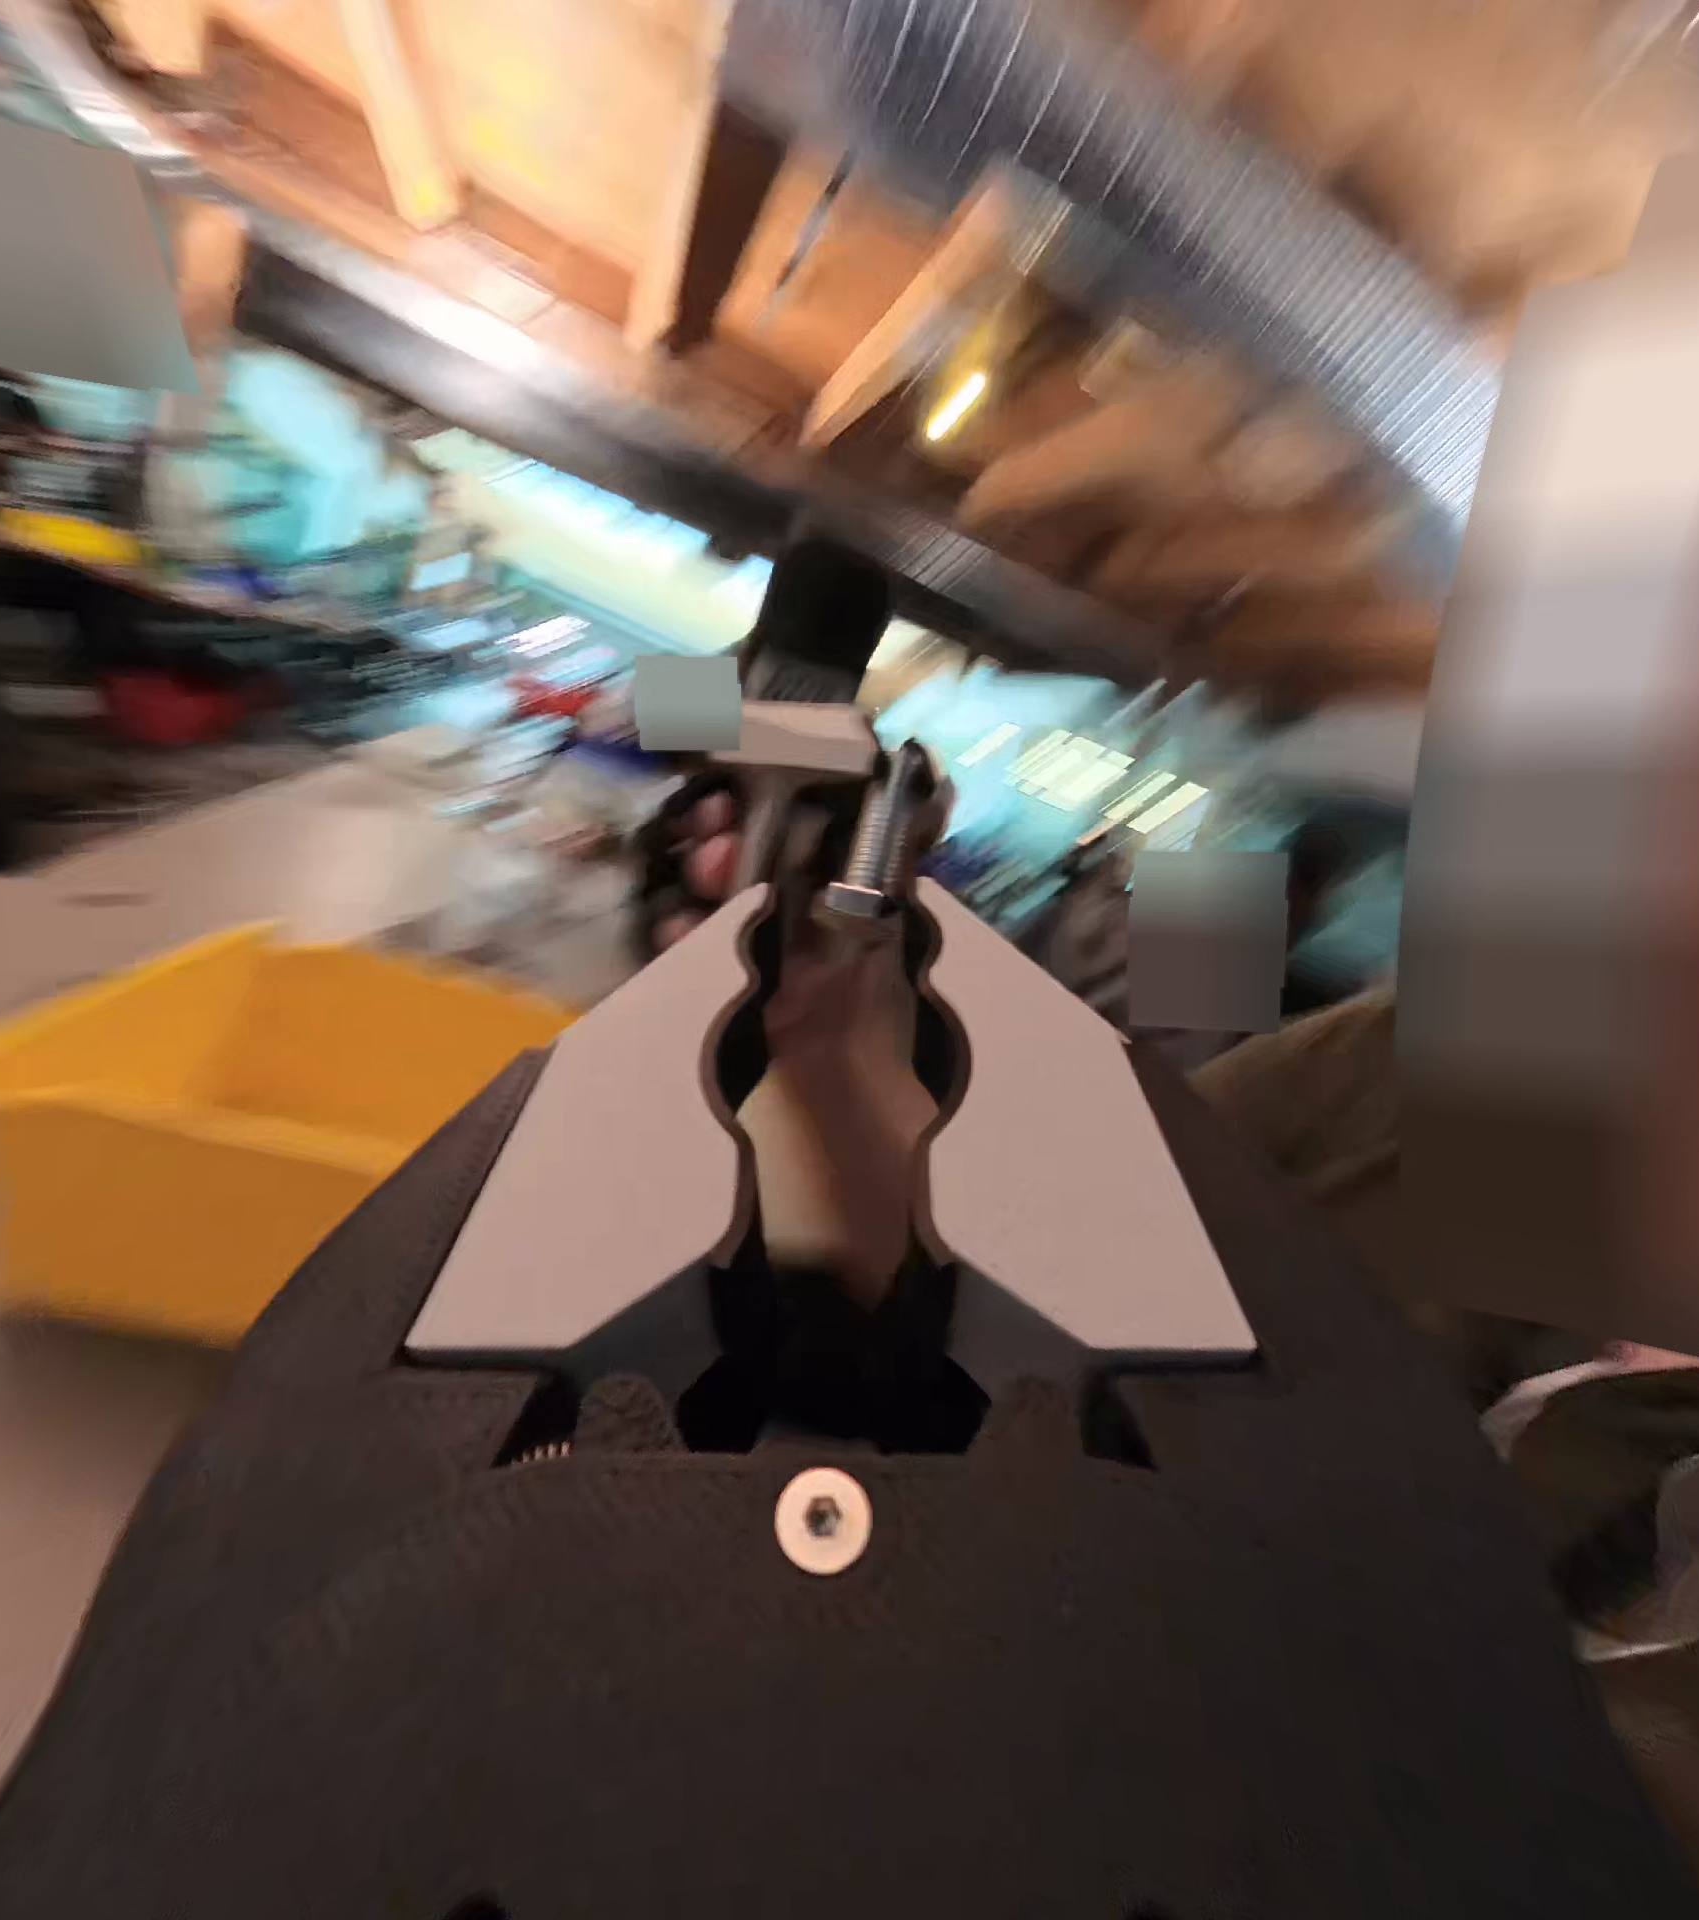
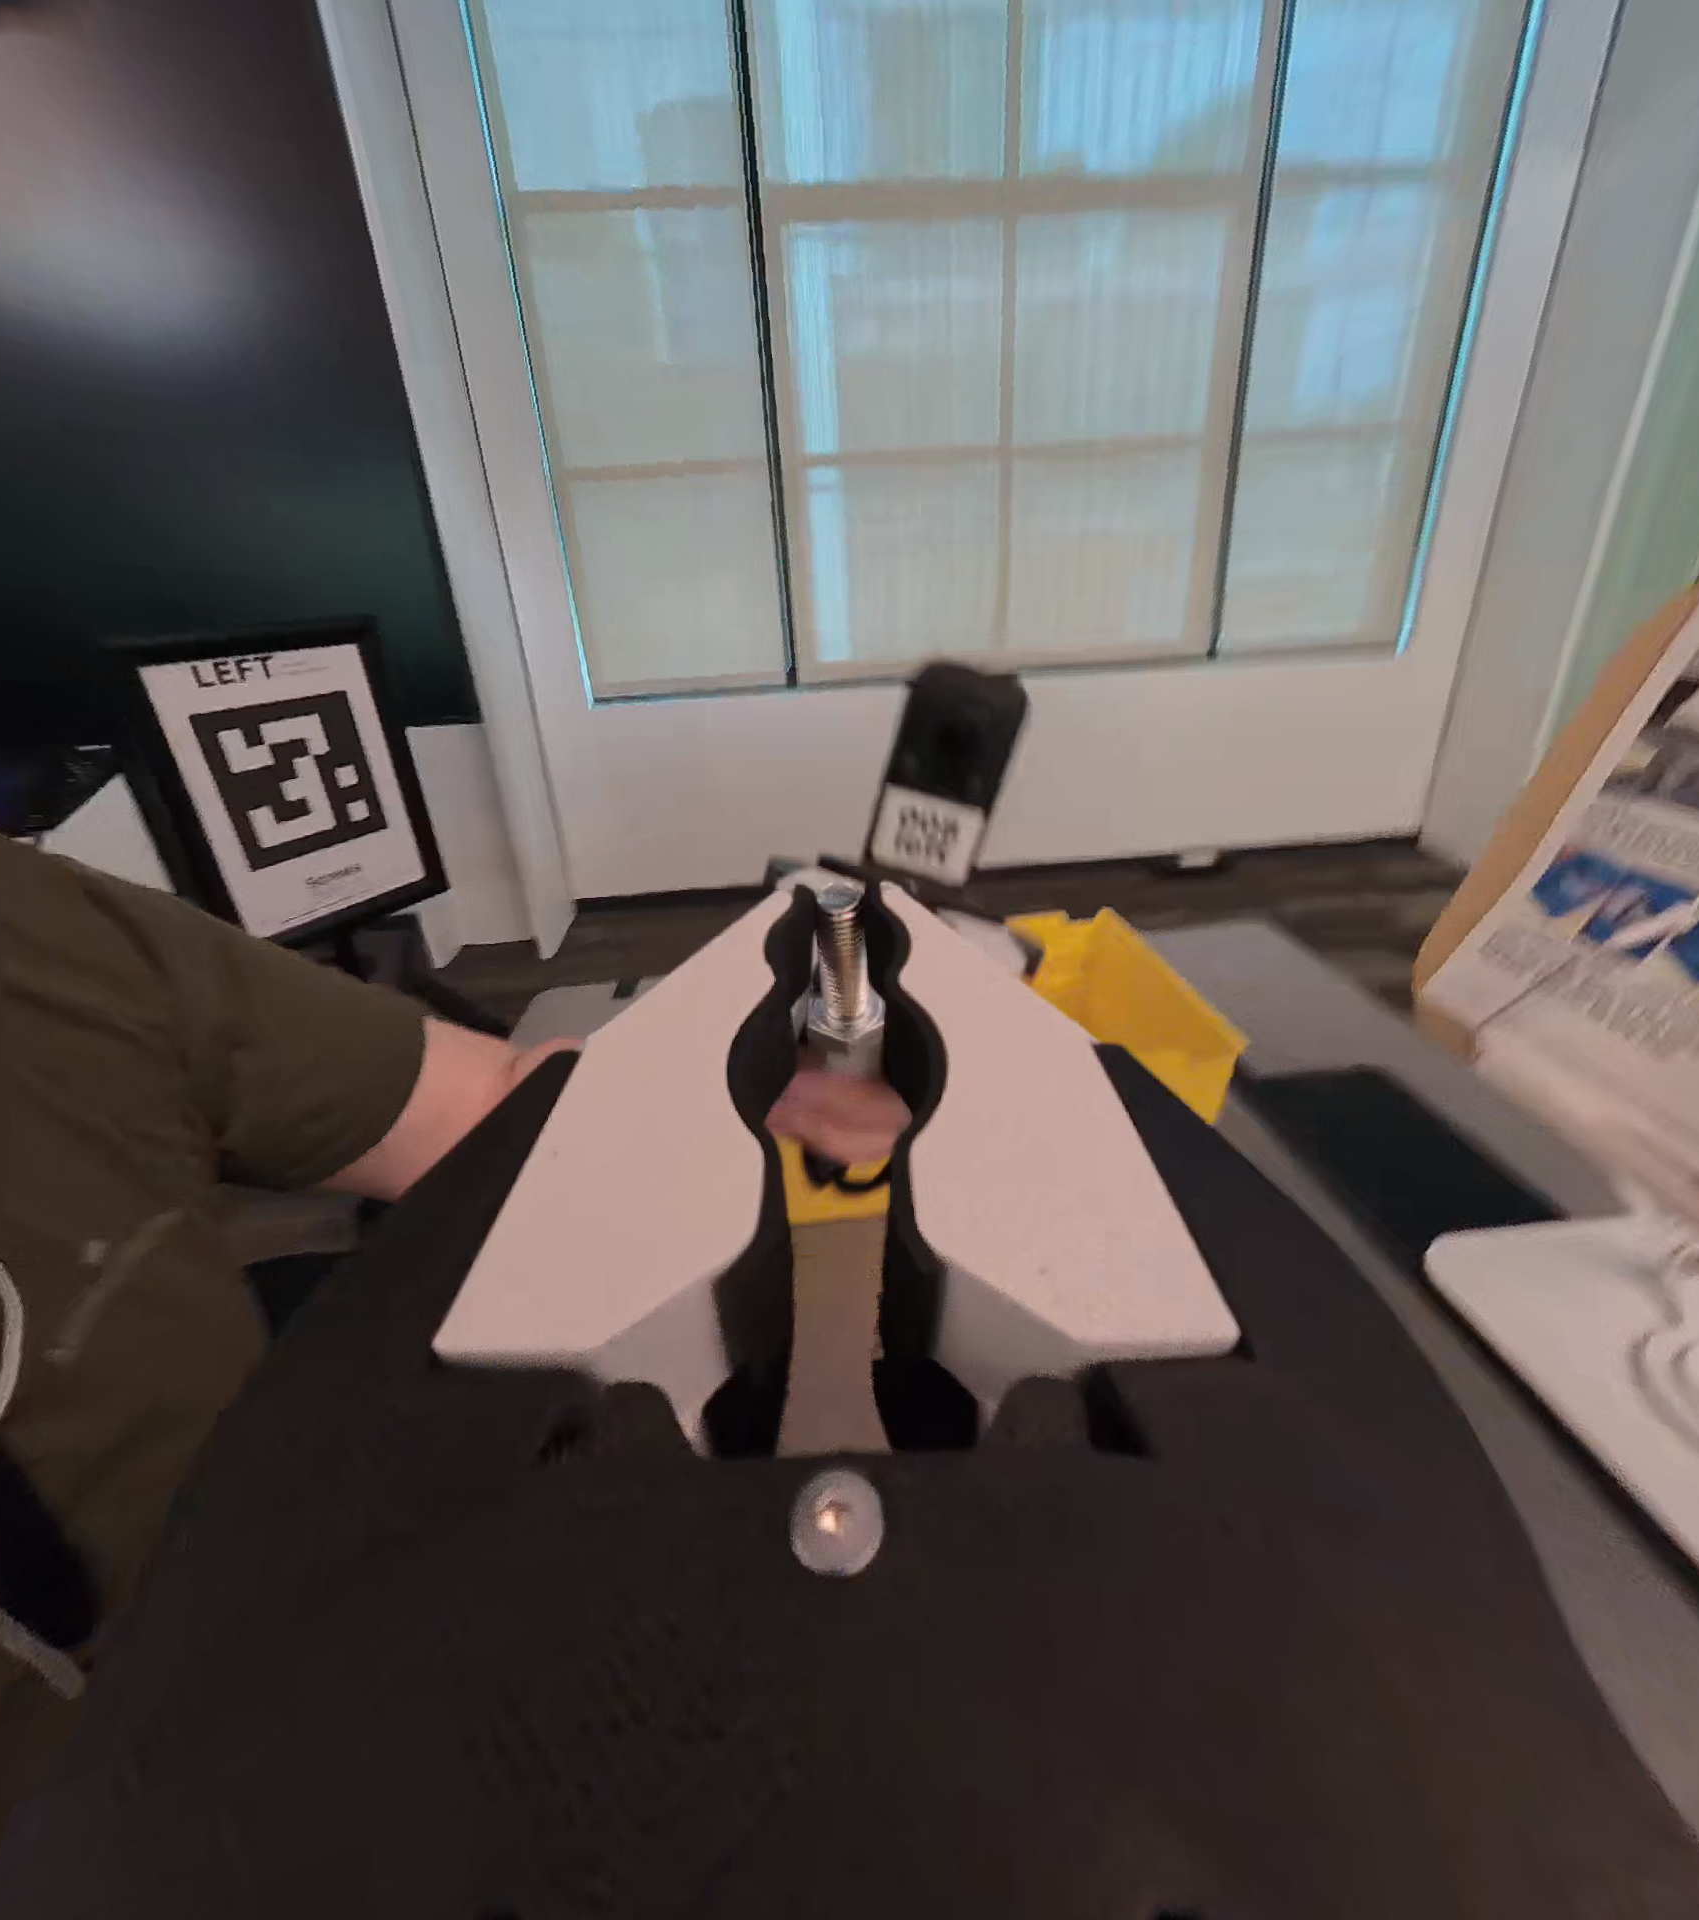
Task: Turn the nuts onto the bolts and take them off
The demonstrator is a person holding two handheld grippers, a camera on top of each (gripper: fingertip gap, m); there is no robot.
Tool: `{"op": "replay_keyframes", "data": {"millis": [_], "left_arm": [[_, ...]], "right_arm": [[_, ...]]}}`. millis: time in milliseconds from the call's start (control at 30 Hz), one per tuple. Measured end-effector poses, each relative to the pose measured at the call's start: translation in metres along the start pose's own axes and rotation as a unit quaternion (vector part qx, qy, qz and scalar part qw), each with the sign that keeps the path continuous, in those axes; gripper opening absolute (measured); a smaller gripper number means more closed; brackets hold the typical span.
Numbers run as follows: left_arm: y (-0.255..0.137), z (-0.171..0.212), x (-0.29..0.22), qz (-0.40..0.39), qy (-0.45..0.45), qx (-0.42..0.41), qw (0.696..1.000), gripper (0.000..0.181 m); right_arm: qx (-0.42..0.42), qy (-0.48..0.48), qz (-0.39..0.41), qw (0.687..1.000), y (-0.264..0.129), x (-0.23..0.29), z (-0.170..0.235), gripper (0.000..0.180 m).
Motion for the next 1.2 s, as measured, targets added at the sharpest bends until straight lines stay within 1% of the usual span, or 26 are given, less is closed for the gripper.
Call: {"op": "replay_keyframes", "data": {"millis": [33,100,167,200,333,400,467,567,667,700,733,767,800,833,867,900,933,967,1000,1033,1067,1100,1133,1200], "left_arm": [[-0.001,0.000,0.000,-0.037,0.046,0.035,0.998,0.024],[-0.002,0.003,-0.004,-0.095,0.122,0.097,0.983,0.023],[-0.002,0.006,-0.011,-0.113,0.167,0.124,0.972,0.026],[0.000,0.008,-0.014,-0.108,0.172,0.127,0.971,0.026],[0.002,0.017,-0.010,-0.081,0.110,0.156,0.978,0.017],[0.002,0.021,-0.006,-0.069,0.082,0.167,0.980,0.008],[0.002,0.025,-0.003,-0.070,0.068,0.174,0.980,0.008],[0.001,0.027,0.000,-0.085,0.068,0.193,0.975,0.008],[-0.002,0.025,-0.004,-0.073,0.071,0.189,0.977,0.007],[-0.002,0.022,-0.005,-0.073,0.071,0.184,0.978,0.007],[-0.004,0.019,-0.004,-0.083,0.074,0.185,0.976,0.007],[-0.007,0.015,-0.004,-0.100,0.084,0.189,0.973,0.007],[-0.012,0.010,-0.005,-0.119,0.103,0.188,0.969,0.007],[-0.018,0.002,-0.007,-0.134,0.125,0.184,0.966,0.007],[-0.024,-0.007,-0.012,-0.144,0.142,0.178,0.963,0.007],[-0.031,-0.016,-0.018,-0.153,0.153,0.169,0.961,0.007],[-0.038,-0.026,-0.023,-0.164,0.165,0.160,0.959,0.007],[-0.046,-0.035,-0.029,-0.176,0.180,0.152,0.956,0.007],[-0.053,-0.042,-0.035,-0.189,0.196,0.148,0.951,0.008],[-0.059,-0.049,-0.040,-0.199,0.211,0.146,0.946,0.007],[-0.064,-0.054,-0.045,-0.210,0.223,0.144,0.941,0.007],[-0.069,-0.059,-0.050,-0.220,0.233,0.139,0.937,0.007],[-0.072,-0.063,-0.055,-0.226,0.243,0.133,0.934,0.007],[-0.077,-0.070,-0.064,-0.231,0.257,0.124,0.930,0.007]], "right_arm": [[0.026,0.019,0.000,0.999,0.000,-0.003,0.003,0.009],[0.073,0.039,0.003,0.997,0.001,-0.005,0.011,0.008],[0.104,0.053,0.003,0.993,0.003,-0.006,0.017,0.009],[0.111,0.058,-0.002,0.992,0.005,-0.005,0.019,0.008],[0.129,0.066,-0.009,0.989,0.010,-0.004,0.025,0.008],[0.133,0.069,-0.009,0.989,0.011,-0.004,0.026,0.008],[0.147,0.068,-0.002,0.987,0.011,-0.006,0.029,0.008],[0.157,0.068,0.003,0.985,0.012,-0.008,0.032,0.008],[0.136,0.064,-0.009,0.989,0.016,-0.006,0.030,0.008],[0.125,0.053,-0.002,0.991,0.017,-0.006,0.028,0.009],[0.113,0.037,0.007,0.993,0.016,-0.007,0.026,0.012],[0.105,0.021,0.010,0.994,0.015,-0.006,0.024,0.020],[0.112,0.002,0.016,0.994,0.013,-0.006,0.025,0.026],[0.142,-0.024,0.028,0.989,0.012,-0.008,0.030,0.027],[0.191,-0.059,0.041,0.979,0.010,-0.010,0.039,0.028],[0.256,-0.094,0.045,0.961,0.009,-0.011,0.055,0.033],[0.336,-0.121,0.036,0.933,0.008,-0.010,0.075,0.036],[0.420,-0.138,0.017,0.897,0.006,-0.007,0.099,0.037],[0.489,-0.151,-0.003,0.859,0.005,-0.004,0.121,0.037],[0.541,-0.164,-0.010,0.825,0.006,-0.004,0.141,0.037],[0.581,-0.168,-0.005,0.797,0.010,-0.007,0.158,0.035],[0.611,-0.155,0.000,0.776,0.014,-0.010,0.172,0.034],[0.633,-0.129,-0.001,0.763,0.017,-0.011,0.184,0.034],[0.656,-0.097,0.000,0.748,0.021,-0.014,0.201,0.033]]}}
Point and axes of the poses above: each gripper's, where its closed fingertips meet, y out along the fingers, z out of its underside, x = y × z across the jaws, the point moved 7 cm from there along -y, back along the fingers, and after that the axes turned 1 degree about z, right-handed, at the moved point
